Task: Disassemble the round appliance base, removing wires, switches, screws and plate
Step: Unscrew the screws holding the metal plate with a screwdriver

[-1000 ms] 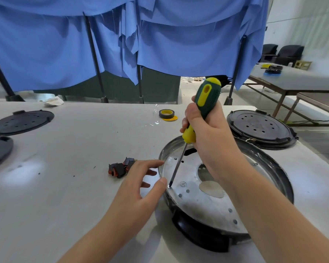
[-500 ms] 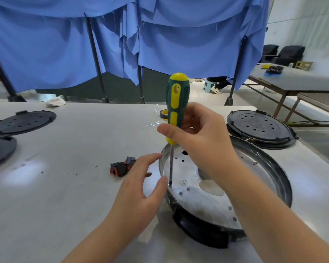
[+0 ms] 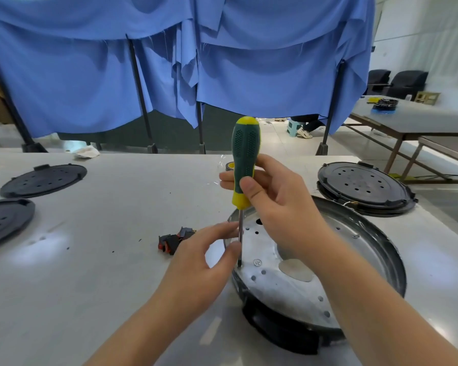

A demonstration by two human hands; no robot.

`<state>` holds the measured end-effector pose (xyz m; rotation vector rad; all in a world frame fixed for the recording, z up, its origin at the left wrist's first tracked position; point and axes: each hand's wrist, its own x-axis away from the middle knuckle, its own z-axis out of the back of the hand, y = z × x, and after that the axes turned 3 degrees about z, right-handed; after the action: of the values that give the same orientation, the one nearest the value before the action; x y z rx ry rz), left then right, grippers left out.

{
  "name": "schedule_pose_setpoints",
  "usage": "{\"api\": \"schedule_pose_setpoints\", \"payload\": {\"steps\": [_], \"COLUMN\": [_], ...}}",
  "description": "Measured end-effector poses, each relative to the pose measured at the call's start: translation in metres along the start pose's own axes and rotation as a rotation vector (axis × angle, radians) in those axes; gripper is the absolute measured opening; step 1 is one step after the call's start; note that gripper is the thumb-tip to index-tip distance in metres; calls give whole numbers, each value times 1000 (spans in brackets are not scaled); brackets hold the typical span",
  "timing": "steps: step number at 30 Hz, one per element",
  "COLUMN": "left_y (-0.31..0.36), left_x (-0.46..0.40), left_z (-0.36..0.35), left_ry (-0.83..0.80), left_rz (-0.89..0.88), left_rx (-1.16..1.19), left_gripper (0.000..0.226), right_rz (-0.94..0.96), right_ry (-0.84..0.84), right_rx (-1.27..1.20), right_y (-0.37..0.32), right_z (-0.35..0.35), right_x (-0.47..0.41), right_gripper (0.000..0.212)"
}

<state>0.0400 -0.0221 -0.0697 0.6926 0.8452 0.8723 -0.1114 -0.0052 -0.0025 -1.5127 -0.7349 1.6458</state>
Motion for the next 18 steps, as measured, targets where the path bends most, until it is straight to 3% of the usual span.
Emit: {"api": "schedule_pose_setpoints", "payload": {"steps": [3, 6, 8, 12, 18], "left_y": [9, 21, 25, 21, 13], "left_x": [-10, -24, -29, -29, -14], "left_z": [4, 7, 9, 1, -14], "left_ry": [-54, -75, -68, -38, 39], "left_rz": [-15, -98, -140, -147, -162], "left_rx": [-34, 71, 147, 227, 215], "left_gripper": [37, 14, 25, 22, 19], "right_rz": [17, 6, -14, -21, 3], "right_ry": [18, 67, 117, 227, 152], "right_rx": [-3, 33, 91, 100, 87], "right_y": [-1, -2, -1, -1, -1], "right_z": [-3, -7, -7, -6, -2], "right_x": [2, 5, 6, 5, 5], "right_gripper": [21, 19, 24, 24, 16]}}
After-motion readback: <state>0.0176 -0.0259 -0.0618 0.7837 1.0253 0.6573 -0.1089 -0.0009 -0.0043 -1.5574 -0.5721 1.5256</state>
